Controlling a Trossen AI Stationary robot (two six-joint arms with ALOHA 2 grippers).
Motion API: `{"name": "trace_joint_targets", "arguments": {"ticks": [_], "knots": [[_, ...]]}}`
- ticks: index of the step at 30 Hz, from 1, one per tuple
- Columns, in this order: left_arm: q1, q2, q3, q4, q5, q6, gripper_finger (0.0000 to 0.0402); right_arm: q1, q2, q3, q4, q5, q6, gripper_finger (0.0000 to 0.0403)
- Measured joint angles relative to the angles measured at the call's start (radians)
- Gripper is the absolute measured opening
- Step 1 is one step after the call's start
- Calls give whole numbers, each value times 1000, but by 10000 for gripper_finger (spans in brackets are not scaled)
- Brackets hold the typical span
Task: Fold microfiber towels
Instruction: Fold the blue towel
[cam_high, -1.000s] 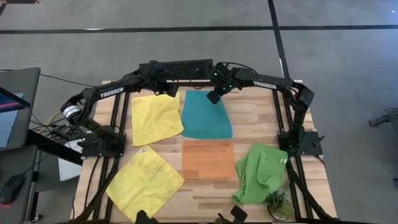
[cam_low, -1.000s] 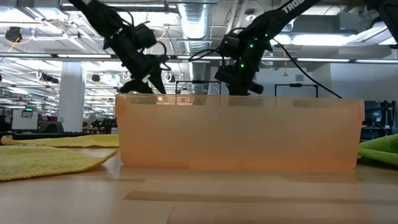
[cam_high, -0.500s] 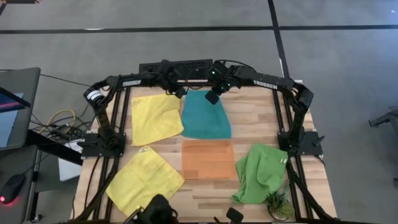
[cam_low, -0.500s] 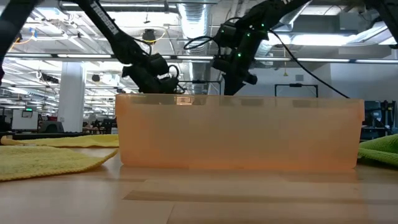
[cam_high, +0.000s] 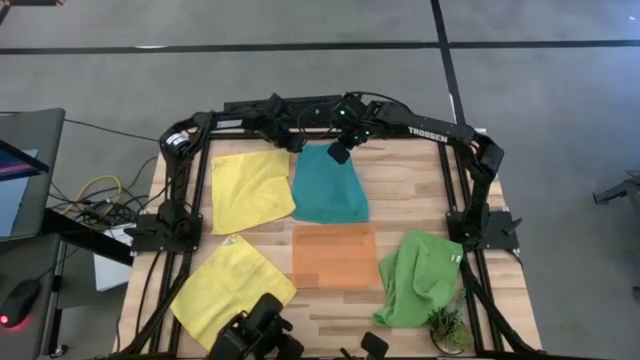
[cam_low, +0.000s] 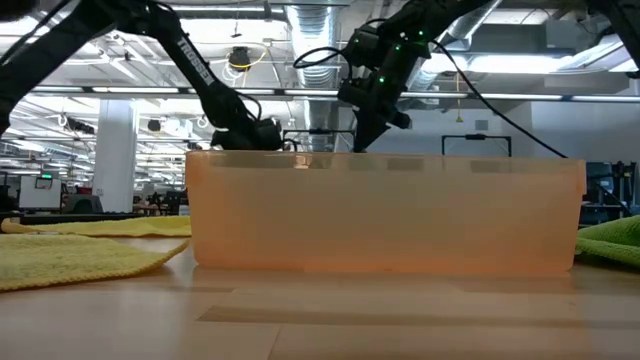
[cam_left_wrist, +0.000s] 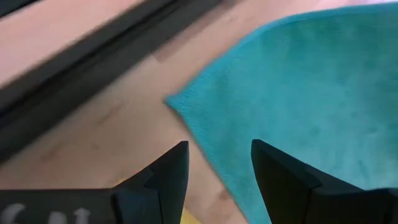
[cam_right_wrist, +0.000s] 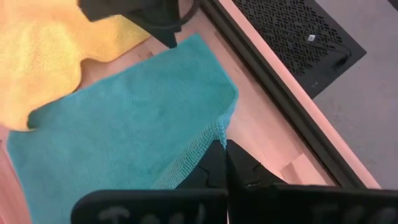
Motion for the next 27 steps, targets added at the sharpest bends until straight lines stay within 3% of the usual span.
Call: {"name": "trace_joint_targets", "arguments": {"ticks": [6, 21, 27], "knots": [[0, 10, 10, 14, -73, -3, 167, -1, 0, 0, 1, 2, 8, 2], [-11, 15, 10, 87, -73, -6, 167, -1, 0, 0, 24, 3, 8, 2], [-16, 15, 10, 75, -134, -11, 167, -1, 0, 0, 24, 4, 8, 2]]}}
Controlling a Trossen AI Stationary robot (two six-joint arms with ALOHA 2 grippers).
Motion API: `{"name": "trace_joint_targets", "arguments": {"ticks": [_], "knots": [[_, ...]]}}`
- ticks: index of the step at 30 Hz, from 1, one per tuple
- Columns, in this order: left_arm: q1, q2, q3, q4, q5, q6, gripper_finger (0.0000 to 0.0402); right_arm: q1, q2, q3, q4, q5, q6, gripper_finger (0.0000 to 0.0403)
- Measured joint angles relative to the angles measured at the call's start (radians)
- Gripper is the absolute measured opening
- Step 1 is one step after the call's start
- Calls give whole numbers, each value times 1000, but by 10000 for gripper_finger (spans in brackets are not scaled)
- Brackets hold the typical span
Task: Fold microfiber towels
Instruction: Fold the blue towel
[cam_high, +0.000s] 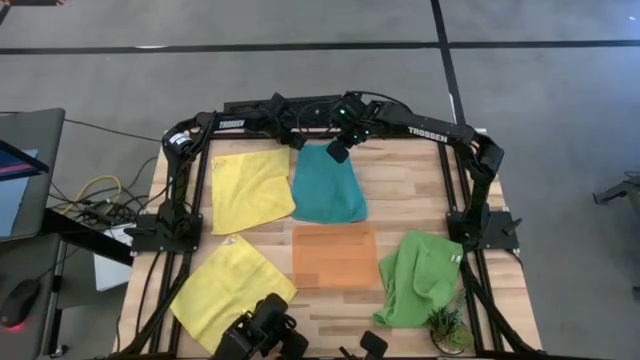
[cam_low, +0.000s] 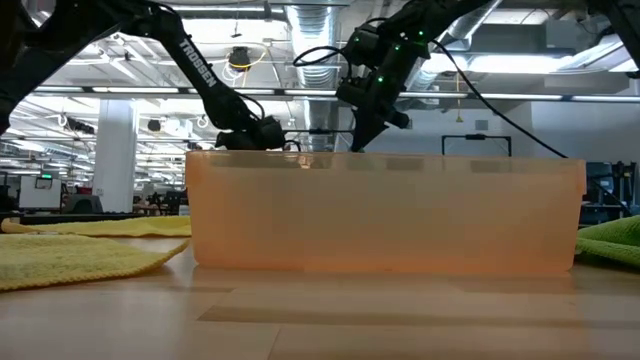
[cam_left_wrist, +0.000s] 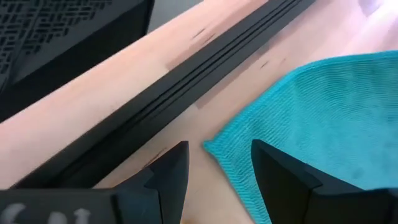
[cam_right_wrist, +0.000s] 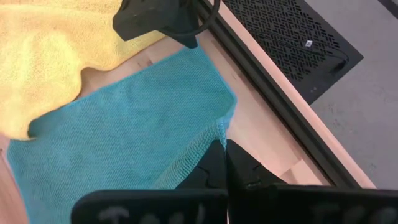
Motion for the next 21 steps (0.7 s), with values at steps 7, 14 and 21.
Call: {"name": "trace_joint_targets", "arguments": {"ticks": [7, 14, 21], "knots": [[-5, 0, -9, 9, -1, -4, 167, 0, 0, 0, 0, 1, 0, 2], [-22, 0, -9, 34, -8, -3, 167, 0, 0, 0, 0, 2, 0, 2], [-44, 0, -9, 39, -76, 5, 167, 0, 0, 0, 0, 2, 0, 2]]}}
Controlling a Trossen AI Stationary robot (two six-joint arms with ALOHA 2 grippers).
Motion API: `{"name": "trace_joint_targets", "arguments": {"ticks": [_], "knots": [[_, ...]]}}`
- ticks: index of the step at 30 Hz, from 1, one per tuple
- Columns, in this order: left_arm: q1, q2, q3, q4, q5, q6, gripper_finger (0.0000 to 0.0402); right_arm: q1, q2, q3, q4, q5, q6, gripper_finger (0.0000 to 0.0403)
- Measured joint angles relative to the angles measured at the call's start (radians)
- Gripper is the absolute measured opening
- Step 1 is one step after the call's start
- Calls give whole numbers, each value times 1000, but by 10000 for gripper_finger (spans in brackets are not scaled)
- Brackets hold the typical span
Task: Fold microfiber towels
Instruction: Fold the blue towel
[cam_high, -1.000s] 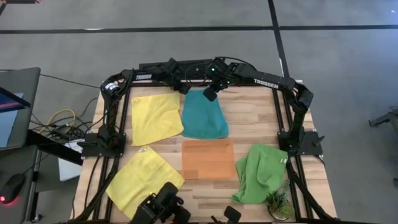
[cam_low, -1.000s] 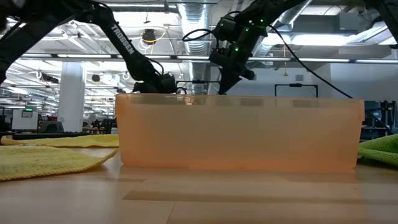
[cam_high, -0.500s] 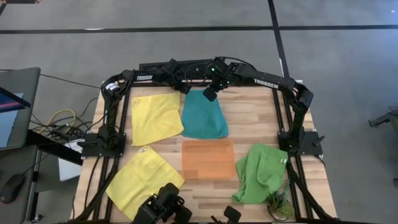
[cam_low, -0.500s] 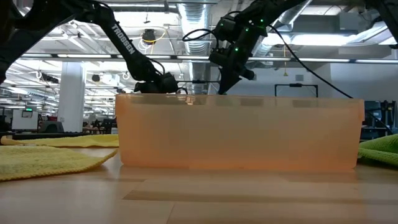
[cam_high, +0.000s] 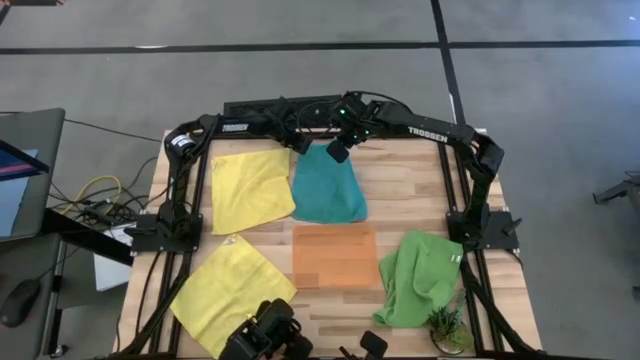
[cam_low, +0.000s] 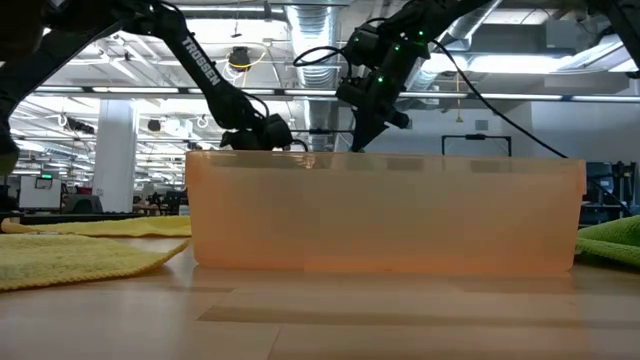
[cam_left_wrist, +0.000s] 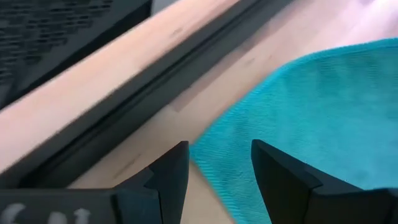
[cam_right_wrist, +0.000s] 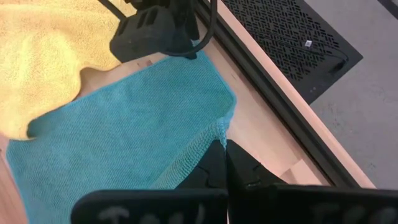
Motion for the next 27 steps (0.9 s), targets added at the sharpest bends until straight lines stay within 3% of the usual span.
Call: {"name": "trace_joint_targets", "arguments": {"ticks": [27], "knots": [[-5, 16, 7, -5, -28, 3, 167, -20, 0, 0, 0, -1, 0, 2]]}}
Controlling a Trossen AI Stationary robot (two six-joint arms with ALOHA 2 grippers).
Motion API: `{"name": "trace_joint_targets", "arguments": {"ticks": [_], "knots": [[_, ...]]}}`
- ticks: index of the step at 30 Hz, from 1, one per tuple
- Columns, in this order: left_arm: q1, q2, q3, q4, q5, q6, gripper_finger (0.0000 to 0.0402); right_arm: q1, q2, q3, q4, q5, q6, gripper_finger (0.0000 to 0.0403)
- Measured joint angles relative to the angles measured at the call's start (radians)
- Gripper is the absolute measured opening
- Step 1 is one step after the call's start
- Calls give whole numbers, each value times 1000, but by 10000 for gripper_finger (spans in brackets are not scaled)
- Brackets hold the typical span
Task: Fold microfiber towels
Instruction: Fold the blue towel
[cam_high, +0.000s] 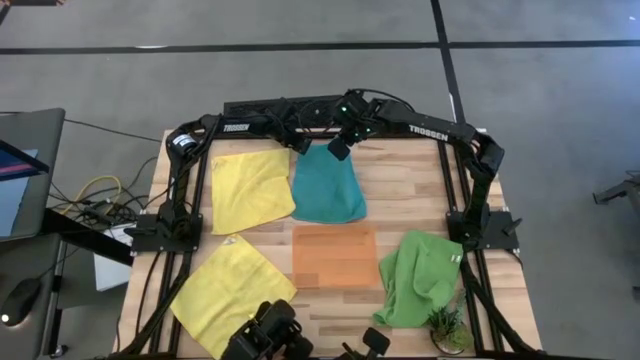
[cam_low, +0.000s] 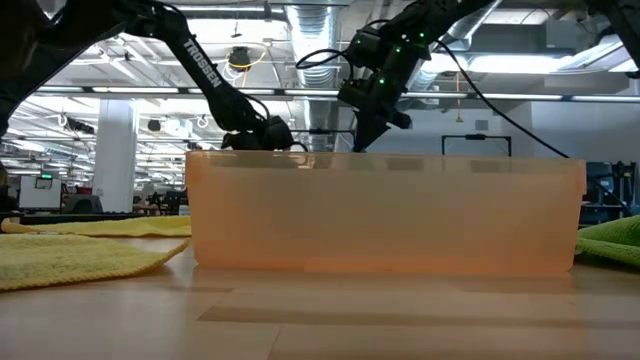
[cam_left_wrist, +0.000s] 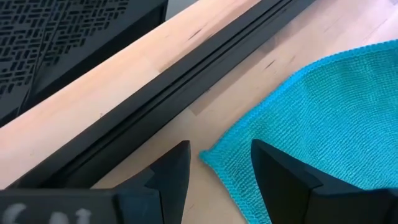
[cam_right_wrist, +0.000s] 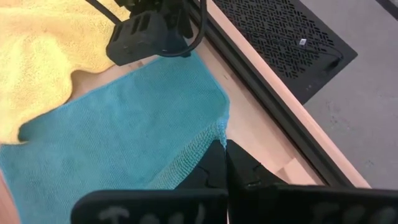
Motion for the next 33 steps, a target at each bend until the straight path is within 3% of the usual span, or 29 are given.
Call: {"name": "trace_joint_targets", "arguments": {"ticks": [13, 17, 25, 33], "knots": [[-34, -1, 0, -11, -18, 67, 162, 0, 0, 0, 0, 0, -1, 2], [-34, -1, 0, -16, -17, 80, 127, 0, 0, 0, 0, 0, -1, 2], [-35, 0, -1, -22, -4, 96, 16, 0, 0, 0, 0, 0, -1, 2], [2, -1, 0, -83, 67, 96, 2, -5, 0, 0, -20, 0, -1, 2]]}}
